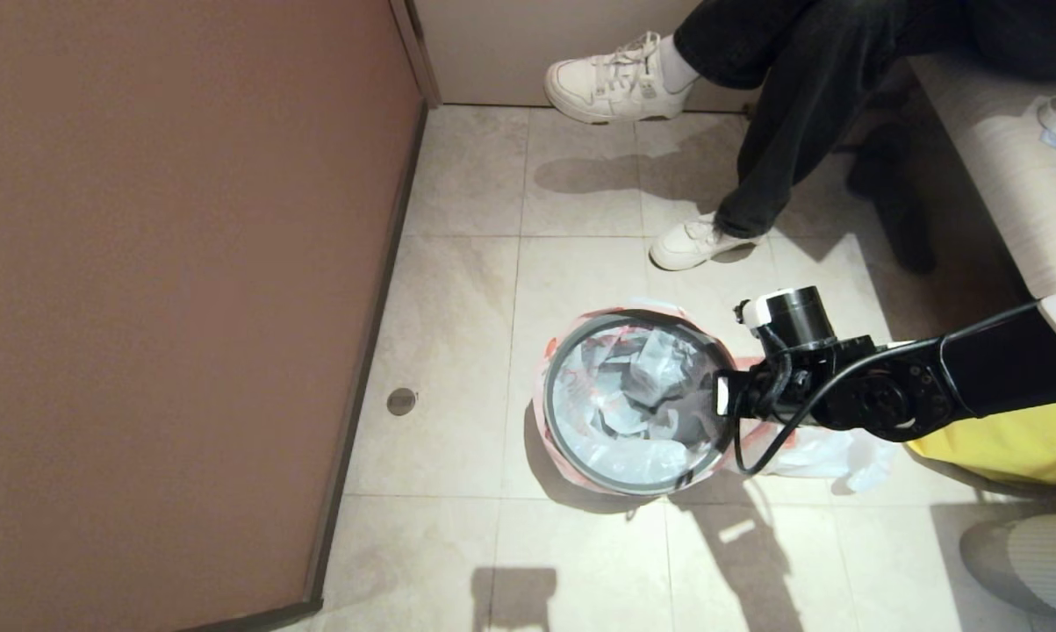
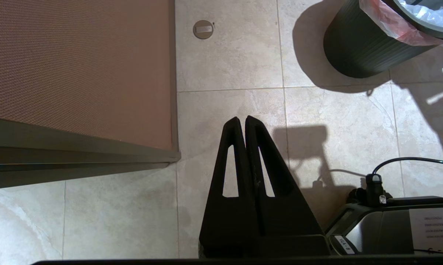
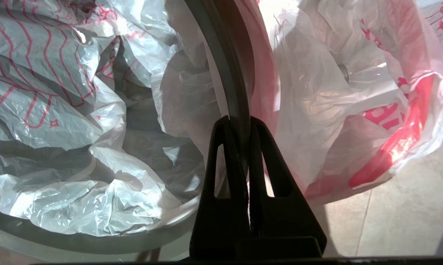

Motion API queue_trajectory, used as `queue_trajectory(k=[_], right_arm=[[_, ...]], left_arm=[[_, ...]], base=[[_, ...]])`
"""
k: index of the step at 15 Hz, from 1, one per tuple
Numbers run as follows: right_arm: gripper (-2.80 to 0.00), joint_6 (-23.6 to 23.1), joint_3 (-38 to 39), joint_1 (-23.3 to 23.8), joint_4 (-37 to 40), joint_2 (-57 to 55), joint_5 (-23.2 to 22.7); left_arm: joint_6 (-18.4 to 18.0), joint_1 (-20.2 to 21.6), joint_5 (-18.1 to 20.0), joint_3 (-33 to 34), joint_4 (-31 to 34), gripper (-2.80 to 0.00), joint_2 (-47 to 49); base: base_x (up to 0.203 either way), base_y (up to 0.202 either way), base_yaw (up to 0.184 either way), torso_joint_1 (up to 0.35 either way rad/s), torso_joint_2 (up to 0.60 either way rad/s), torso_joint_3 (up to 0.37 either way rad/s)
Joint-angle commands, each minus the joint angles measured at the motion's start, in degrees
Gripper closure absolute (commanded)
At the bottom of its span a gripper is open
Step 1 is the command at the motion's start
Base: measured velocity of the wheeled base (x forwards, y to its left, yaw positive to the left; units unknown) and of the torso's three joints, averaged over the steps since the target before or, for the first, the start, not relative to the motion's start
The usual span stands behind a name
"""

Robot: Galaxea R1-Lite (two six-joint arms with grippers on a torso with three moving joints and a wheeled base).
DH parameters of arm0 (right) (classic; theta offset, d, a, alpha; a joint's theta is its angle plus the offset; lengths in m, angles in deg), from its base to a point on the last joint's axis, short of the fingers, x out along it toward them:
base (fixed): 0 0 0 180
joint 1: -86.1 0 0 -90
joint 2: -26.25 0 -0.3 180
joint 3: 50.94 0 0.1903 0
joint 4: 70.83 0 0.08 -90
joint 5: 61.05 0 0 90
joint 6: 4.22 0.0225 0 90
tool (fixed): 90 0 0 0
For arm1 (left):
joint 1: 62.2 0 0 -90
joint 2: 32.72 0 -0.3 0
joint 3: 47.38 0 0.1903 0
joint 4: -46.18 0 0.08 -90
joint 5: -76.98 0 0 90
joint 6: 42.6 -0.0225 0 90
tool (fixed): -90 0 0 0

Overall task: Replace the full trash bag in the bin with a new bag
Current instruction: Place the trash can ring on the trash can

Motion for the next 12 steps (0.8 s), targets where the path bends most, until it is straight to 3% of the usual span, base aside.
queue_trajectory(k=[1, 10, 12], right_arm=[[0.00, -0.04, -0.07, 0.13, -0.03, 0.15, 0.17], [0.00, -1.00, -0.08, 0.75, -1.84, -1.38, 1.30], [0.00, -1.07, -0.44, 1.37, -2.06, -1.48, 3.53]], left_arm=[[-0.03, 0.00, -0.02, -0.01, 0.08, 0.00, -0.02], [-0.03, 0.00, 0.01, -0.01, 0.08, 0.00, -0.02], [-0.03, 0.00, 0.03, -0.01, 0.08, 0.00, -0.02]], base=[[0.000, 0.000, 0.000, 0.000, 0.00, 0.000], [0.000, 0.000, 0.000, 0.000, 0.00, 0.000], [0.000, 0.000, 0.000, 0.000, 0.00, 0.000]])
